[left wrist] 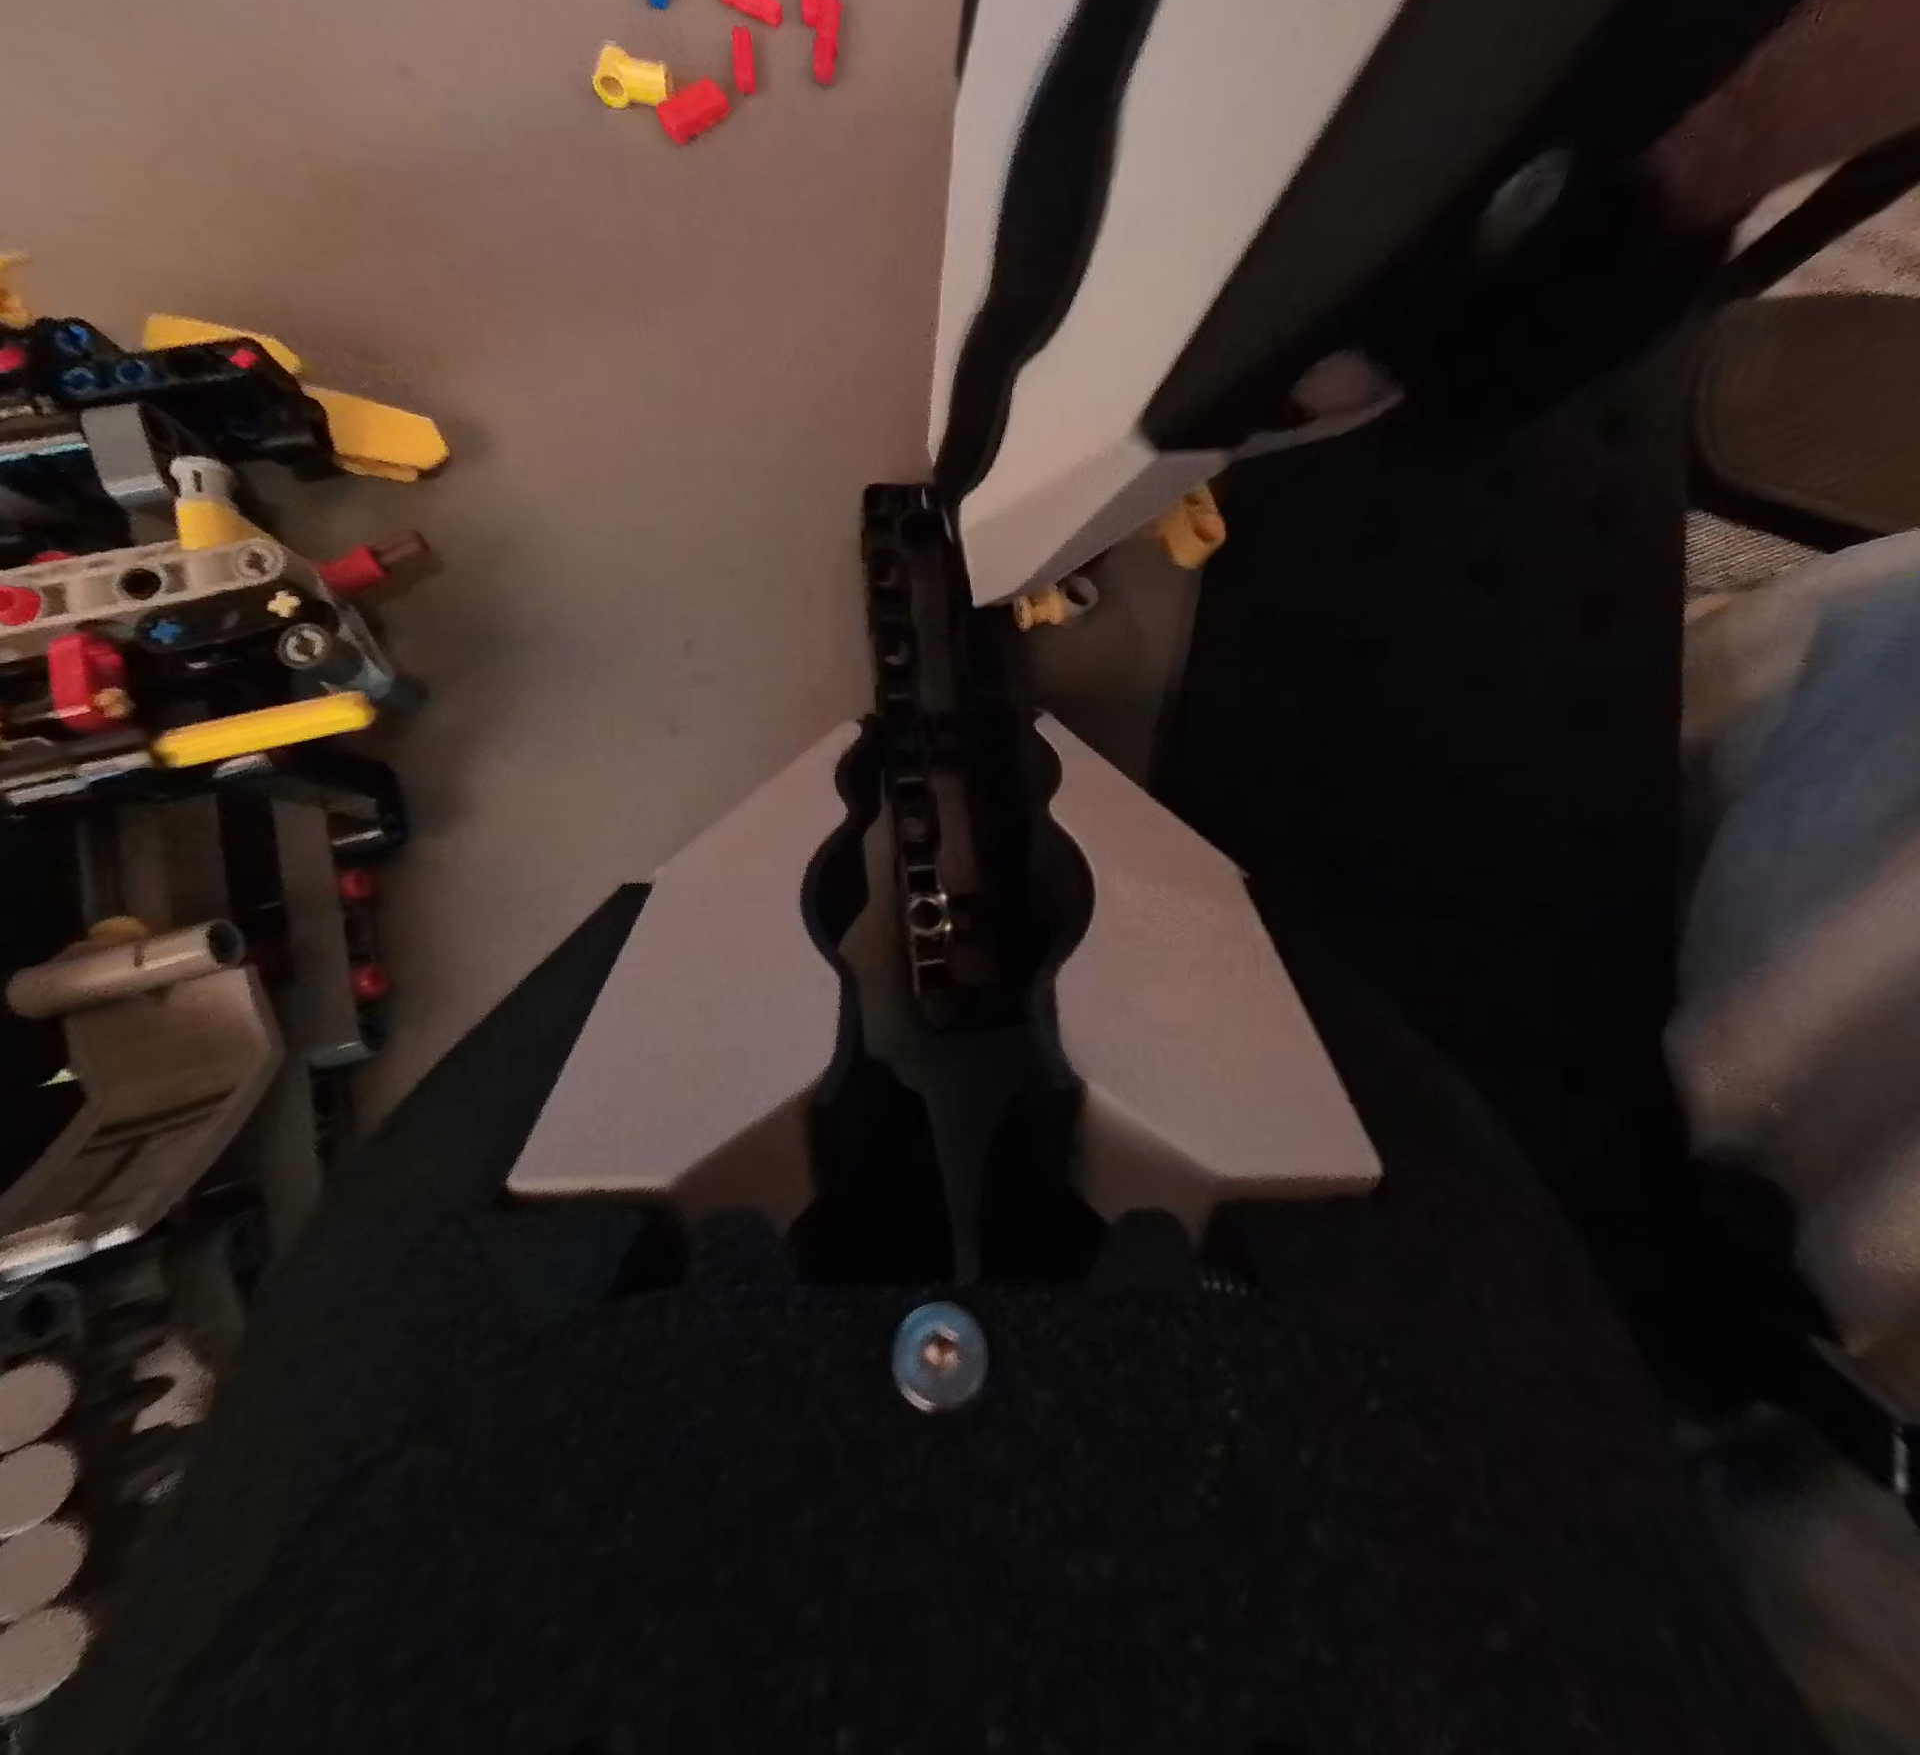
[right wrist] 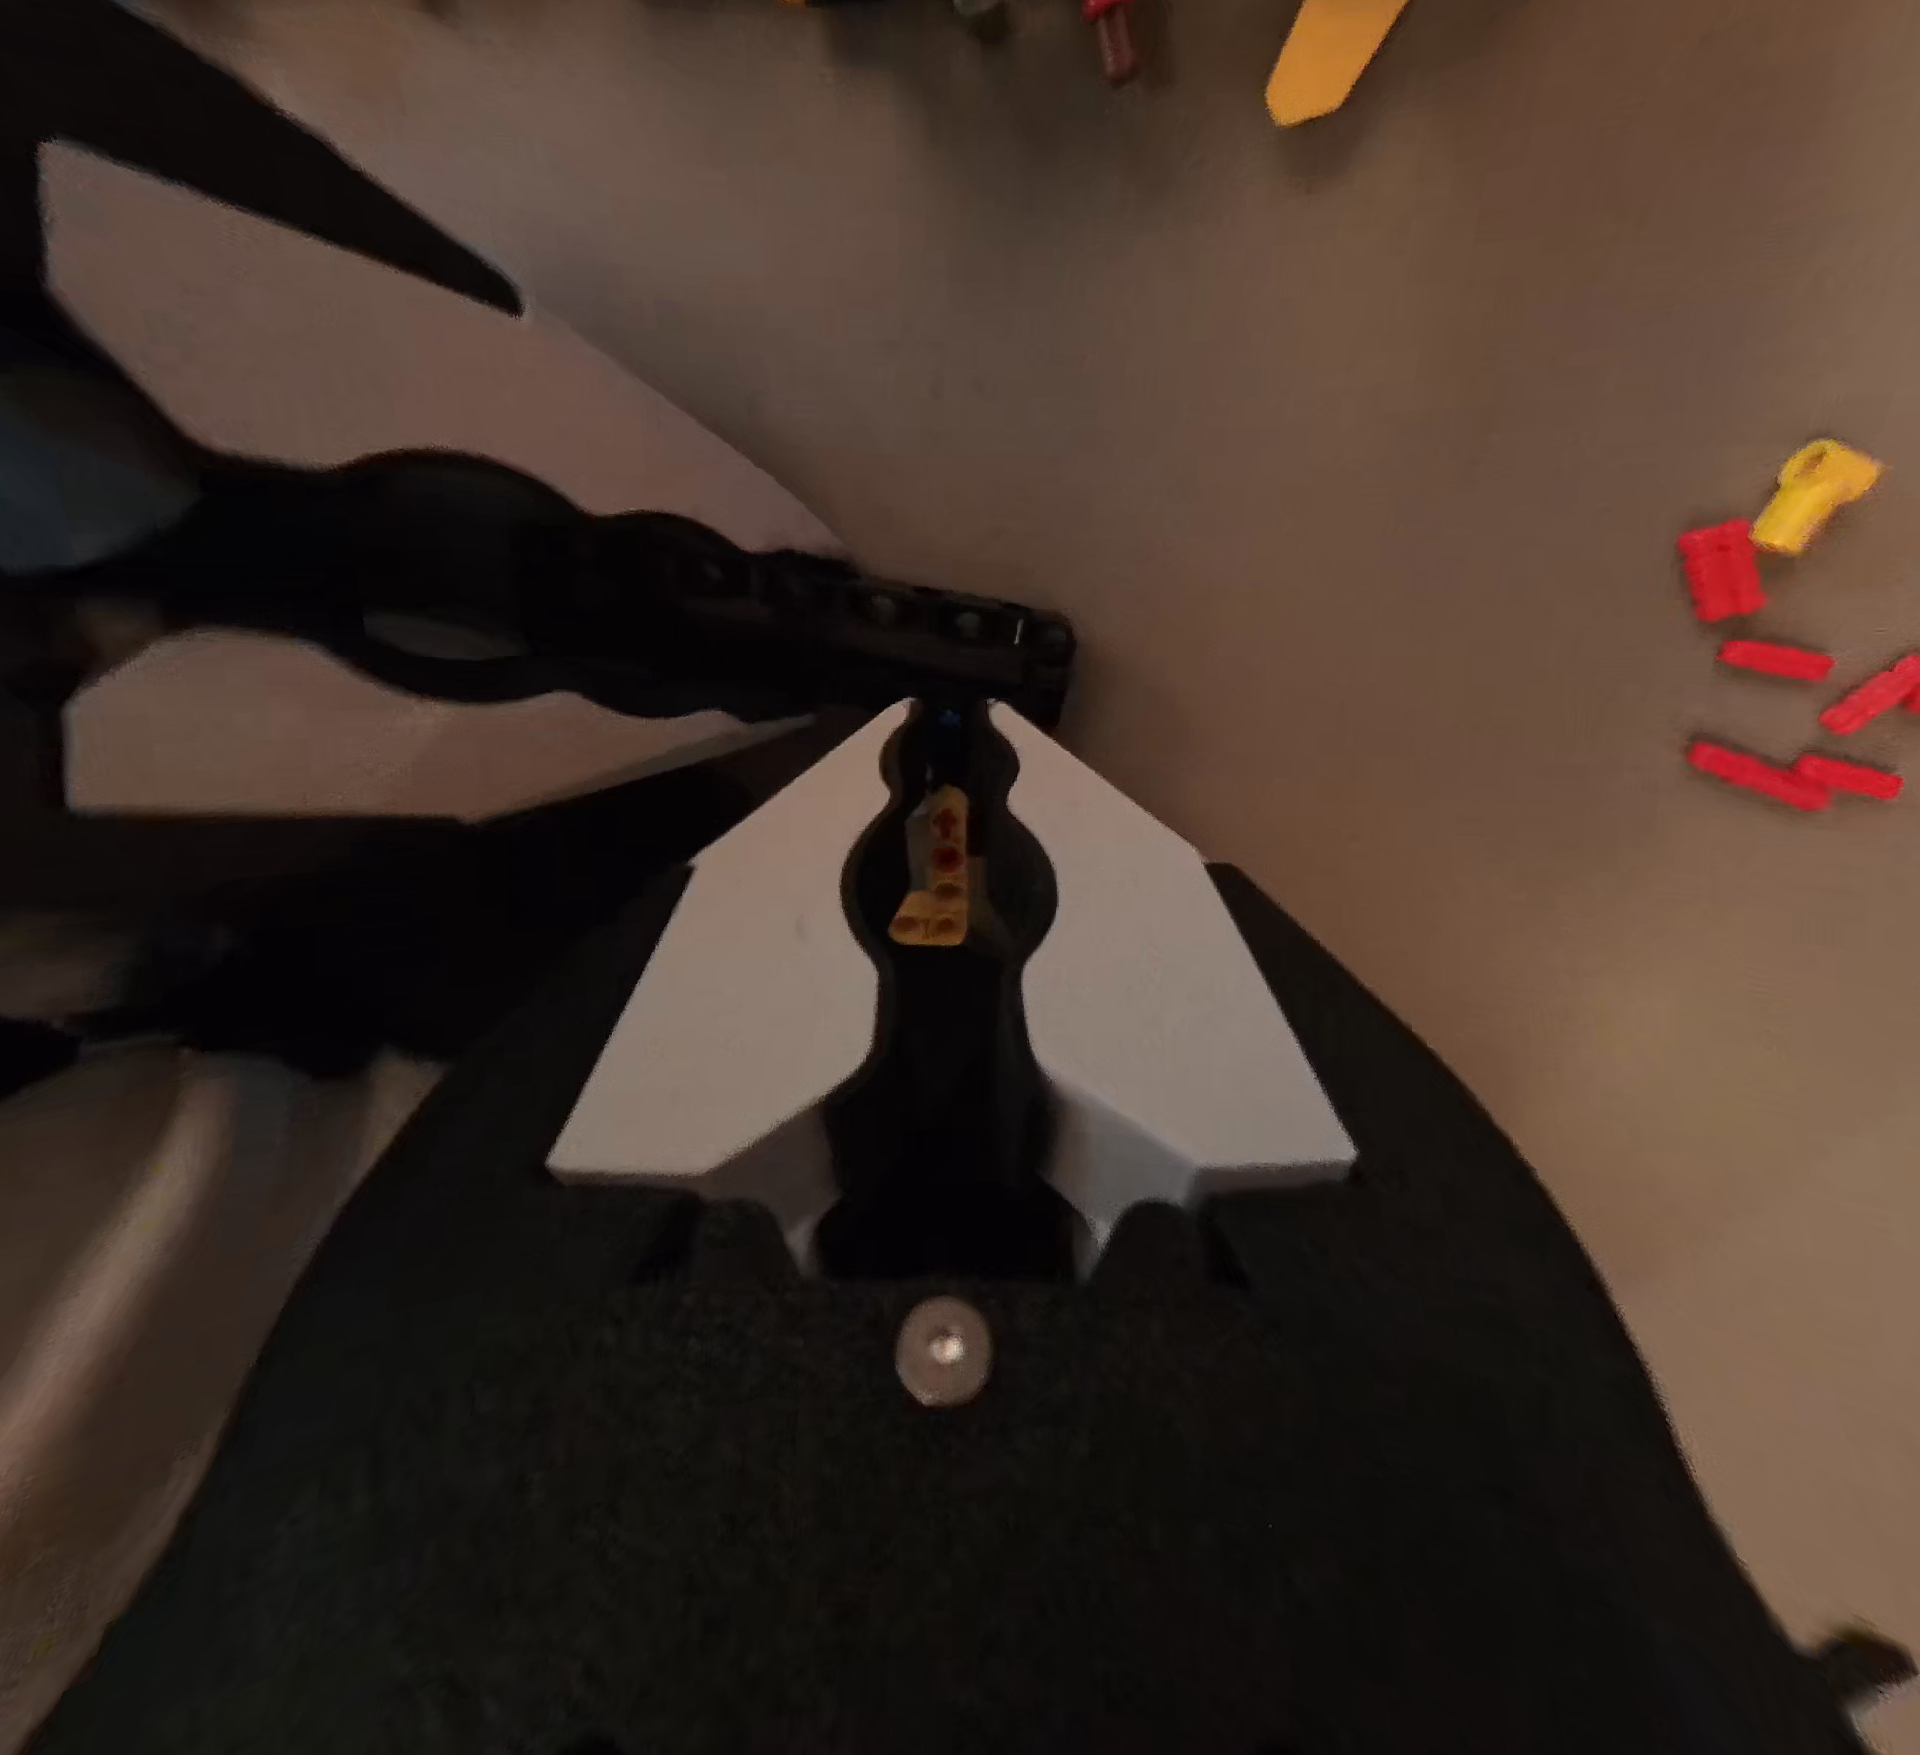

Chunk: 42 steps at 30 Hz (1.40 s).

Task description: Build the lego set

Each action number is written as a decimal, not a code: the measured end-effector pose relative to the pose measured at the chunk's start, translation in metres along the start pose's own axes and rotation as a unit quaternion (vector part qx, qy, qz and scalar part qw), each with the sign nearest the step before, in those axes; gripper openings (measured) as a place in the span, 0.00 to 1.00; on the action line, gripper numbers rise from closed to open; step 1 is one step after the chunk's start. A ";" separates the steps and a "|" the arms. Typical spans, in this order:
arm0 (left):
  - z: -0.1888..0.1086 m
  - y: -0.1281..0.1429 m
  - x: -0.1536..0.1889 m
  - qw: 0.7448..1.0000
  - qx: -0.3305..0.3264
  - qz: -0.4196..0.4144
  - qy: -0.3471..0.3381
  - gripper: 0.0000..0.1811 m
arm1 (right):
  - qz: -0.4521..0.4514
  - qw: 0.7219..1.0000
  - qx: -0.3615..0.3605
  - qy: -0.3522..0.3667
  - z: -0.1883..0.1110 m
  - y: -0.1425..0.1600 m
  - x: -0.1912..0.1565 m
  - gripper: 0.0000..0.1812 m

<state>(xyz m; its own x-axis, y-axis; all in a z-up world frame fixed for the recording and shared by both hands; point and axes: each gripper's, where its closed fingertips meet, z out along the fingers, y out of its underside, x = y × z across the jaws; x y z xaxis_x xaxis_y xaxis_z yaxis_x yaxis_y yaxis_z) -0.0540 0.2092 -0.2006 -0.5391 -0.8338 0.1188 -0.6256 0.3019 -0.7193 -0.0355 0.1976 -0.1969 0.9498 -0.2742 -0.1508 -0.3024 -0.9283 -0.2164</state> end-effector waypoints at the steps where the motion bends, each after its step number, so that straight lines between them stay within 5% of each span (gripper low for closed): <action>1: -0.001 0.000 0.000 1.000 0.002 -0.013 0.010 0.15 | -0.010 0.999 0.025 -0.032 -0.006 -0.004 -0.004 0.08; 6: -0.023 -0.031 0.011 0.981 0.083 -0.111 0.135 0.15 | -0.079 0.961 0.238 -0.120 -0.095 -0.038 0.012 0.31; 8: -0.043 -0.051 0.017 0.953 0.131 -0.164 0.219 0.15 | -0.156 0.931 0.294 -0.151 -0.115 -0.037 0.013 0.40; 11: -0.078 -0.072 0.012 0.895 0.176 -0.239 0.332 0.15 | -0.231 0.875 0.365 -0.220 -0.134 -0.037 -0.001 0.41; 17: -0.145 -0.085 0.009 0.760 0.147 -0.335 0.537 0.15 | -0.373 0.768 0.383 -0.353 -0.133 -0.047 -0.065 0.33; 23: -0.159 -0.085 0.017 0.746 0.122 -0.348 0.554 0.15 | -0.434 0.717 0.417 -0.352 -0.140 -0.064 -0.090 0.06; 25: -0.159 -0.088 0.003 0.757 0.150 -0.352 0.530 0.14 | -0.396 0.734 0.409 -0.371 -0.141 -0.074 -0.086 0.06; 27: -0.155 -0.086 -0.020 0.812 0.196 -0.313 0.453 0.15 | -0.322 0.772 0.383 -0.392 -0.132 -0.085 -0.074 0.04; 30: -0.156 -0.080 -0.049 0.876 0.256 -0.232 0.336 0.15 | -0.218 0.791 0.381 -0.426 -0.125 -0.100 -0.056 0.04; 36: -0.146 -0.068 -0.057 0.920 0.293 -0.144 0.217 0.05 | -0.129 0.780 0.397 -0.466 -0.110 -0.106 -0.050 0.04; 39: -0.134 -0.056 -0.054 0.932 0.270 -0.127 0.205 0.05 | -0.101 0.749 0.441 -0.483 -0.106 -0.107 -0.048 0.04; 42: -0.129 -0.054 -0.053 0.930 0.271 -0.137 0.209 0.05 | -0.085 0.751 0.429 -0.495 -0.101 -0.106 -0.045 0.04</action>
<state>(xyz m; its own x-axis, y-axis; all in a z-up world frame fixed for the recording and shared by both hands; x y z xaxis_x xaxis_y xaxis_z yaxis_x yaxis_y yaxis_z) -0.0641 0.2966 -0.0800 -0.6441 -0.5579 0.5234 -0.4579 -0.2669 -0.8480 -0.0381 0.2830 -0.0695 0.5828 0.5458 -0.6020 -0.5277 -0.3092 -0.7912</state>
